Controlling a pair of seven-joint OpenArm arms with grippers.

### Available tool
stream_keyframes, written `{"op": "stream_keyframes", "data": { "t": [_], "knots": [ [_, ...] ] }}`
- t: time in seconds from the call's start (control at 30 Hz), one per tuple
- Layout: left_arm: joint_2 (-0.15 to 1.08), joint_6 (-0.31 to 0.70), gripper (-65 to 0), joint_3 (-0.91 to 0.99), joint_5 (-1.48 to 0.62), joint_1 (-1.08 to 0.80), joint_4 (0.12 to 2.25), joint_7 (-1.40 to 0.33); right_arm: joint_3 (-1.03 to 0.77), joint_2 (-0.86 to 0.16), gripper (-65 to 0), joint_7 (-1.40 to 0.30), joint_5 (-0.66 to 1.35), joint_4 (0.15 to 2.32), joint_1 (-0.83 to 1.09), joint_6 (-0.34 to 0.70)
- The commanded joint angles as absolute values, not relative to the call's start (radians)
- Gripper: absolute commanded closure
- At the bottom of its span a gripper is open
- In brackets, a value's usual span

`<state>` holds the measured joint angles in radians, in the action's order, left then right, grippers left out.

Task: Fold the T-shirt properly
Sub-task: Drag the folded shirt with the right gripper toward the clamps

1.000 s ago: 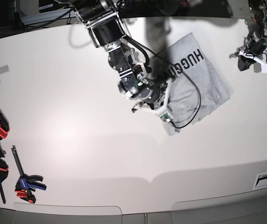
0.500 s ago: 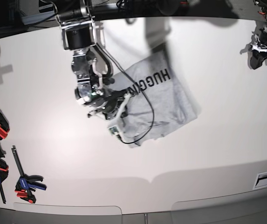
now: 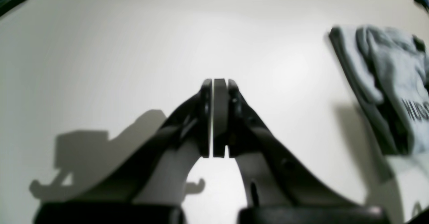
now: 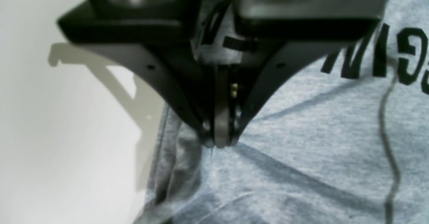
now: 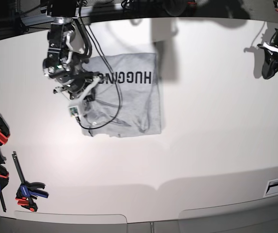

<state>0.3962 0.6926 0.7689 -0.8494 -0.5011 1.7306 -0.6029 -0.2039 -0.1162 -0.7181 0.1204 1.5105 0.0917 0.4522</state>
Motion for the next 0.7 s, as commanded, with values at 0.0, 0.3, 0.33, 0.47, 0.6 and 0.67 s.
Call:
{"op": "stream_keyframes", "data": {
  "t": [0.0, 0.3, 0.33, 0.47, 0.6, 0.67],
  "knots": [
    [0.416, 0.698, 0.0, 0.778, -0.870, -0.501, 1.748, -0.576, -0.215, -0.140, 0.0, -0.758, 0.094, 1.520, 0.089, 0.468],
    [0.413, 0.698, 0.0, 0.778, -0.873, -0.501, 1.748, -0.591, -0.219, -0.309, 0.0, -0.770, 0.117, 1.520, 0.092, 0.480],
    [0.413, 0.698, 0.0, 0.778, -0.873, -0.502, 1.748, -0.591, -0.219, -0.324, 0.0, -0.770, 0.116, 1.520, 0.092, 0.480],
    [0.413, 0.698, 0.0, 0.778, -0.873, -0.501, 1.748, -0.591, -0.219, -0.376, 0.0, -0.745, 0.117, 1.520, 0.092, 0.479],
    [0.413, 0.698, 0.0, 0.778, -0.873, -0.501, 1.748, -0.590, -0.218, -0.410, 0.0, -0.708, 0.161, 1.520, 0.091, 0.480],
    [0.413, 0.698, 0.0, 0.778, -0.873, -0.501, 1.748, -0.574, -0.219, -0.416, 0.0, -0.693, 0.211, 1.520, 0.091, 0.483]
  ]
}}
